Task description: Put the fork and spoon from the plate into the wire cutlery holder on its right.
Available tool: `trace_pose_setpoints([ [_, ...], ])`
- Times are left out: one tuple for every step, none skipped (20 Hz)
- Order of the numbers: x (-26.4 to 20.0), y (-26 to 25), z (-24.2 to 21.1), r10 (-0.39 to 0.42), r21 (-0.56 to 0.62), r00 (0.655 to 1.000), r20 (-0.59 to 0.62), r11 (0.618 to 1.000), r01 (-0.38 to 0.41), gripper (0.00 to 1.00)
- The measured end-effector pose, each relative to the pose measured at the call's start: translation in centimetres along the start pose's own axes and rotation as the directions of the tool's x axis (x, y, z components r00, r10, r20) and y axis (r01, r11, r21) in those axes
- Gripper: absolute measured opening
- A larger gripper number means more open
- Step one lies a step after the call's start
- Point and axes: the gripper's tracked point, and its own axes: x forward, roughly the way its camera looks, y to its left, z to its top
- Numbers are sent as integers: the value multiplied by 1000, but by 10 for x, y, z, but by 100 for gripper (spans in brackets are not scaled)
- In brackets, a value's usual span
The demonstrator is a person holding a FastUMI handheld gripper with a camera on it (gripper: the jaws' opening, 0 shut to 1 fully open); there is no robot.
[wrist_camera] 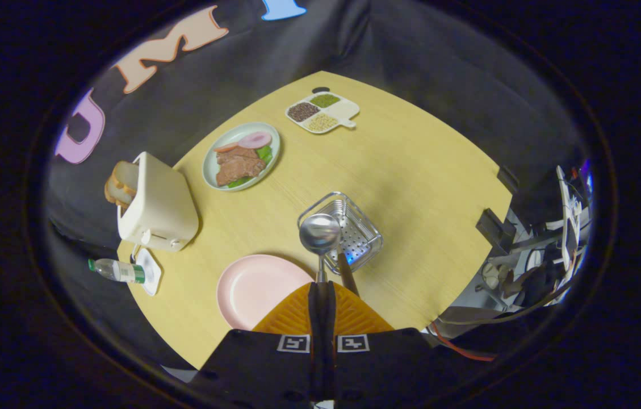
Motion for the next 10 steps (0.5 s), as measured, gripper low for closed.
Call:
trace_pose_setpoints([
  [3, -1, 1, -3, 4, 1000, -17, 1000, 3, 4],
  [6, 1, 2, 2, 9, 999, -33, 1000, -2, 4],
  [9, 1, 3, 5, 15, 999, -51, 1000, -4, 4],
  [11, 0, 2, 5, 21, 998, -65, 1000, -3, 3],
  [14, -1, 4, 3, 24, 997, -78, 1000, -1, 4],
  [16, -2, 6, 0, 28, 996, -93, 1000, 2, 4],
  [18, -2, 7, 0, 30, 994, -111, 1000, 3, 4],
  [20, -2, 7, 2, 29, 992, -130, 1000, 2, 4],
  [22, -1, 8, 4, 25, 989, -147, 1000, -1, 4],
  [26, -2, 9, 3, 16, 987, -161, 1000, -1, 4],
])
